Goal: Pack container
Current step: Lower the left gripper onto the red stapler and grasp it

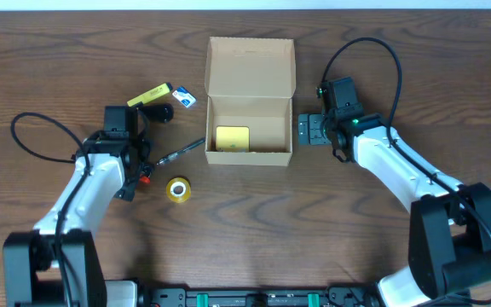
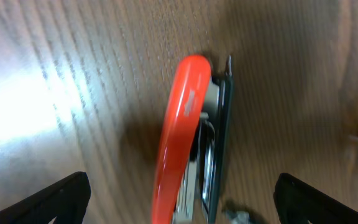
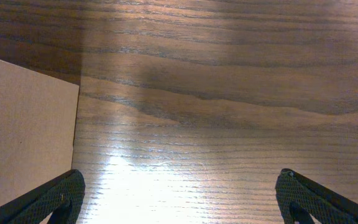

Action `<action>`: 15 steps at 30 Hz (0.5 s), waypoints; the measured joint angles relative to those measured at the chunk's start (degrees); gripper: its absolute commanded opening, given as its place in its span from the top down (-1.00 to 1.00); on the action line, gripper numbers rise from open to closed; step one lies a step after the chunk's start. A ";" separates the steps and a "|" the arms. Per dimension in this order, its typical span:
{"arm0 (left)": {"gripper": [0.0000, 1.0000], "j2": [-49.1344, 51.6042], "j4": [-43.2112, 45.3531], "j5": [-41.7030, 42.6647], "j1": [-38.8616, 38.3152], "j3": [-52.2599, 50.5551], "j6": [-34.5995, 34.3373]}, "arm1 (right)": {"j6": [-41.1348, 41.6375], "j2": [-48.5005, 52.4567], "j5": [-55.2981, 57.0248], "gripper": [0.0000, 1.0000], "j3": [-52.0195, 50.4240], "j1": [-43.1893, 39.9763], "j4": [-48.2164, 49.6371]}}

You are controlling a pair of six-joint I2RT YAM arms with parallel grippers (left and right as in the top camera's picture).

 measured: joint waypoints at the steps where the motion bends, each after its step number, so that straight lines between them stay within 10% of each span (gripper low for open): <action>1: -0.90 0.90 0.74 0.00 0.26 0.00 -0.15 | 0.02 0.00 0.00 -0.99 0.00 0.00 0.00; 15: -0.73 5.86 3.82 1.40 5.55 0.00 -1.01 | 0.02 0.00 0.00 -0.99 0.00 0.00 0.00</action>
